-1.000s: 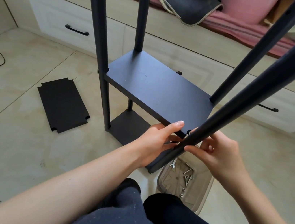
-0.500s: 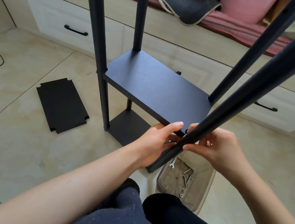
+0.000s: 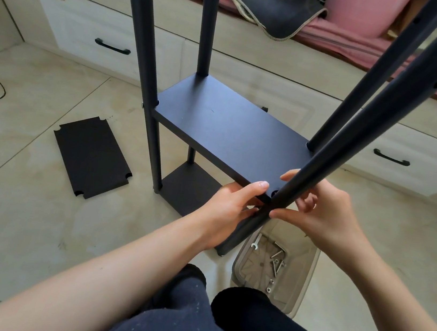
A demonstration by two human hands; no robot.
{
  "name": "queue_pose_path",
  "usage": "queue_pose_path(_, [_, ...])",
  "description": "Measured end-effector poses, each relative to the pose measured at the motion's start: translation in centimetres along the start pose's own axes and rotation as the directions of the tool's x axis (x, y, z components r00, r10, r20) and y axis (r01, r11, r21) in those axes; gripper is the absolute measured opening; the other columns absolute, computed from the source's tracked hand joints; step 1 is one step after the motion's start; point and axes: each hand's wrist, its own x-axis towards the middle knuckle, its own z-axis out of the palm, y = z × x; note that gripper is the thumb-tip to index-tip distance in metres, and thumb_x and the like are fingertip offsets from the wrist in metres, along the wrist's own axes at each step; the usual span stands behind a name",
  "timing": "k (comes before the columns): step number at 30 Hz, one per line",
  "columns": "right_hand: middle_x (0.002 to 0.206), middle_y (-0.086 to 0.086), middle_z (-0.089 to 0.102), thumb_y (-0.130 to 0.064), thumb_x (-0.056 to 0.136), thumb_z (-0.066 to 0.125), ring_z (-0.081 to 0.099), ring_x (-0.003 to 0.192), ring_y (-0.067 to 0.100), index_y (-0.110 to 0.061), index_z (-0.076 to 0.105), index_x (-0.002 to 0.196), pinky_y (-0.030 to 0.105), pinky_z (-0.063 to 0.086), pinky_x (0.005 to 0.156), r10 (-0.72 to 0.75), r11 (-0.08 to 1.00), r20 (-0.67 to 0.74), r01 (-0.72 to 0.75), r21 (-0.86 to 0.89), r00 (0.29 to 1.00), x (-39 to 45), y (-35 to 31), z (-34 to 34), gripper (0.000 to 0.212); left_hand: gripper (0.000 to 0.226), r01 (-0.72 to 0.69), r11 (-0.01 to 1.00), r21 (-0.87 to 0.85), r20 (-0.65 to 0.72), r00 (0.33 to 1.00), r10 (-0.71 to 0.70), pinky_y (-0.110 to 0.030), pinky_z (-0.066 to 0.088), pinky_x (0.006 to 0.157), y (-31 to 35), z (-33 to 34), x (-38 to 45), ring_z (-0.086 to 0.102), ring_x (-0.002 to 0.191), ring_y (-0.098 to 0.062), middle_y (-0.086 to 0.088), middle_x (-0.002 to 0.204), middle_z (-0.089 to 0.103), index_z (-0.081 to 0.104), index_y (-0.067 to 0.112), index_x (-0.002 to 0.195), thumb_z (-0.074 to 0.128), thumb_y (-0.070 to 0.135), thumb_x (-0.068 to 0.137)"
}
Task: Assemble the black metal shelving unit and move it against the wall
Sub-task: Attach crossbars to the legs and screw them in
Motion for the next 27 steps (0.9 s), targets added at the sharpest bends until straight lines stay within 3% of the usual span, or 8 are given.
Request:
queue_pose_path(3, [0.078,-0.025,0.058,-0.023,0.06,0.093,0.051,0.067,0.003,-0.035,0.066,0.106,0.011,0.038,0.062,-0.06,0.998,0.013,0.06,-0.012,0.998,0.3,-0.3,0.0,0.055,0.018,-0.009,1.0,0.018,-0.024,1.0,0.01,-0.027,0.051,0.089,0.1,0.0,-0.2,0.066,0.104,-0.021,0.001,0.094,0.072,0.066,0.016,0.097,0.054,0.029,0.102])
queue_pose_path(7, [0.096,-0.019,0.061,-0.018,0.061,0.092,0.056,0.078,-0.002,-0.031,0.072,0.106,0.009,0.041,0.066,-0.075,0.997,0.011,0.076,-0.021,0.997,0.2,-0.6,0.1,0.051,0.03,0.041,0.975,0.22,-0.1,0.995,-0.019,-0.025,0.05,0.089,0.8,0.0,-0.5,0.068,0.108,-0.012,0.002,0.107,0.076,0.071,0.015,0.111,0.056,0.039,0.101])
queue_pose_path(10, [0.088,-0.029,0.059,-0.021,0.062,0.091,0.054,0.072,0.0,-0.041,0.069,0.102,0.009,0.041,0.062,-0.068,0.998,0.013,0.068,-0.014,0.998,0.1,-0.8,0.0,0.05,0.03,0.047,0.876,0.48,-0.186,0.981,0.049,-0.022,0.052,0.081,1.6,-0.5,-1.6,0.071,0.085,0.0,0.011,0.087,0.078,0.077,0.023,0.092,0.061,0.048,0.095])
queue_pose_path(13, [0.078,-0.014,0.06,-0.026,0.062,0.09,0.051,0.065,0.005,-0.049,0.066,0.099,0.012,0.041,0.061,-0.048,0.999,0.021,0.048,0.004,0.999,0.1,-0.8,-0.2,0.05,0.028,-0.164,0.52,0.838,-0.139,0.858,0.495,-0.034,0.055,0.072,2.0,-1.6,-2.9,0.067,0.067,-0.008,0.011,0.065,0.07,0.073,0.022,0.072,0.067,0.04,0.093])
queue_pose_path(15, [0.076,-0.008,0.06,-0.027,0.063,0.09,0.049,0.063,0.008,-0.049,0.067,0.099,0.014,0.041,0.061,-0.043,0.999,0.028,0.043,0.011,0.999,0.1,-0.8,-0.3,0.049,0.013,-0.325,0.12,0.938,0.127,0.644,0.754,-0.037,0.052,0.071,2.7,-2.1,-3.2,0.061,0.077,-0.016,0.01,0.073,0.068,0.072,0.017,0.078,0.073,0.025,0.089])
queue_pose_path(17, [0.075,-0.007,0.061,-0.025,0.063,0.09,0.049,0.062,0.007,-0.048,0.068,0.098,0.015,0.041,0.061,-0.051,0.999,0.032,0.05,0.02,0.998,0.2,-0.8,-0.3,0.048,0.017,-0.373,-0.201,0.906,0.384,0.521,0.763,-0.042,0.051,0.087,3.3,-2.5,-2.6,0.063,0.099,-0.027,0.0,0.097,0.071,0.075,0.013,0.096,0.079,0.013,0.079])
queue_pose_path(21, [0.073,-0.009,0.062,-0.02,0.064,0.09,0.05,0.063,0.006,-0.043,0.071,0.095,0.012,0.039,0.06,-0.096,0.995,0.031,0.095,0.033,0.995,0.2,-0.5,-0.3,0.043,0.067,-0.352,-0.437,0.827,0.539,0.716,0.444,-0.053,0.024,0.122,3.8,-2.4,-0.6,0.036,0.147,-0.033,-0.005,0.15,0.051,0.056,0.015,0.142,0.076,0.011,0.078])
queue_pose_path(27, [0.072,-0.016,0.054,-0.025,0.065,0.09,0.05,0.062,0.011,-0.047,0.056,0.092,0.013,0.036,0.058,-0.228,0.966,-0.052,0.219,-0.138,0.972,0.0,-0.3,-0.6,0.049,0.057,-0.397,-0.465,0.791,0.593,0.685,0.424,-0.052,0.037,0.116,3.4,-2.2,1.4,0.048,0.139,-0.034,-0.007,0.146,0.055,0.058,0.013,0.141,0.076,0.025,0.088])
